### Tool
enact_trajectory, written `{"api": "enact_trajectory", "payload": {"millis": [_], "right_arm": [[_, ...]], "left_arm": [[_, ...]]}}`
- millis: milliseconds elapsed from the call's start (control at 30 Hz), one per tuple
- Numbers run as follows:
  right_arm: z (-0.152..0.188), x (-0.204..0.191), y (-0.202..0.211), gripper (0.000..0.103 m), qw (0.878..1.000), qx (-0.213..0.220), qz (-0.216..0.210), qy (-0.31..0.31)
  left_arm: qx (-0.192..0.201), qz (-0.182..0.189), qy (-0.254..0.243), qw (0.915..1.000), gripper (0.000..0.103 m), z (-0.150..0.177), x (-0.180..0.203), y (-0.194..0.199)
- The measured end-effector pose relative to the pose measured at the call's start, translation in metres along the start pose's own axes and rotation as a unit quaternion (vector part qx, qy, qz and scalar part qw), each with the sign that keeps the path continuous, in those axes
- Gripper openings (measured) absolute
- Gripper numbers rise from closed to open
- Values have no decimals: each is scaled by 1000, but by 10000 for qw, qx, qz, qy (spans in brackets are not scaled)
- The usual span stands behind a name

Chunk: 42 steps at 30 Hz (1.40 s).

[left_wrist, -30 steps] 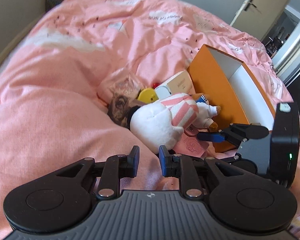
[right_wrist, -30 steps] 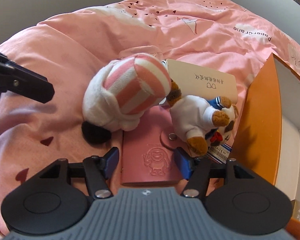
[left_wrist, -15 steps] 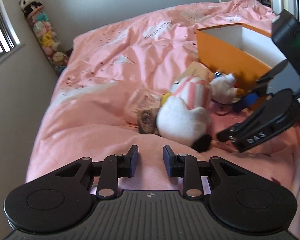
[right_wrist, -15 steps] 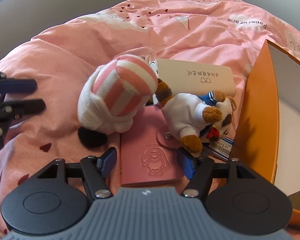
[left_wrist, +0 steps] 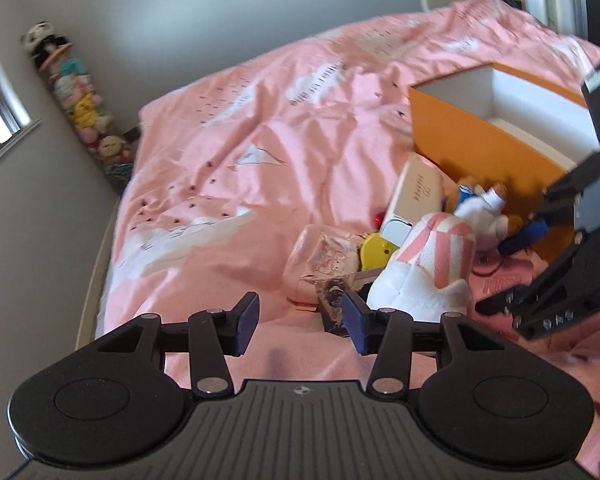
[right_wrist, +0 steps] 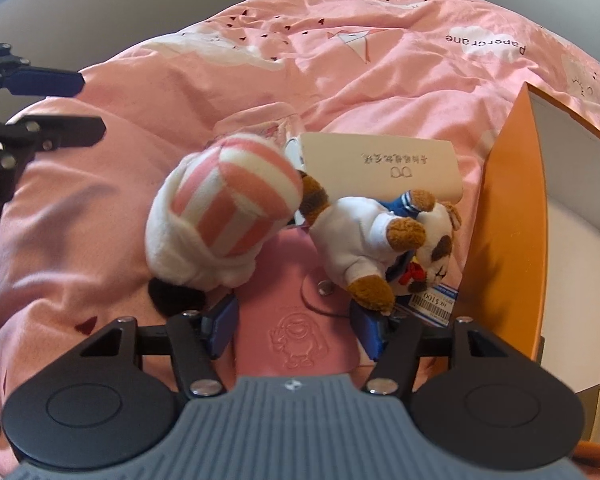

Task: Organize objects
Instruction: 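Move both tools toward the plush toys and items beside the shoebox, then grasp the PHOTO CARD pack with the left tool while the right tool grasps the pink notebook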

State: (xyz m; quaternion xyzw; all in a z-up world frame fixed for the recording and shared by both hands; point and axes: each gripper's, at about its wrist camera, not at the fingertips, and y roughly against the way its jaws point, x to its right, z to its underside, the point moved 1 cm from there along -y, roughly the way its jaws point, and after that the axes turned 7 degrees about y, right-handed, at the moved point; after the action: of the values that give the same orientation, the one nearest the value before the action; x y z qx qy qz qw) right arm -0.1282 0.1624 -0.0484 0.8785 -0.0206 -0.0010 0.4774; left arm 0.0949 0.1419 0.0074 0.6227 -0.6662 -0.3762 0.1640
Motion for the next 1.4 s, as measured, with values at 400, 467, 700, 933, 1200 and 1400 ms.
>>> {"api": "enact_trajectory", "payload": {"millis": [400, 467, 700, 933, 1200, 1400], "right_arm": [[-10, 17, -14, 50, 9990, -127, 21, -436], [-8, 19, -15, 50, 9988, -169, 16, -458], [-7, 26, -15, 52, 9970, -400, -161, -636], [-6, 25, -21, 57, 9955, -516, -363, -711], [-4, 24, -30, 62, 9942, -585, -441, -793], [-2, 25, -31, 62, 9930, -569, -484, -910]], "left_arm": [[-903, 1460, -1653, 9712, 61, -15, 0, -77], [-997, 1586, -2152, 9584, 67, -15, 3, -88], [-1555, 1996, -3316, 9089, 71, -23, 18, -129], [-2210, 2384, -3941, 8597, 78, -21, 29, -166], [-2379, 2438, -4104, 8459, 76, -16, 36, -173], [-2215, 2122, -4129, 8576, 56, -9, 31, -151]]}}
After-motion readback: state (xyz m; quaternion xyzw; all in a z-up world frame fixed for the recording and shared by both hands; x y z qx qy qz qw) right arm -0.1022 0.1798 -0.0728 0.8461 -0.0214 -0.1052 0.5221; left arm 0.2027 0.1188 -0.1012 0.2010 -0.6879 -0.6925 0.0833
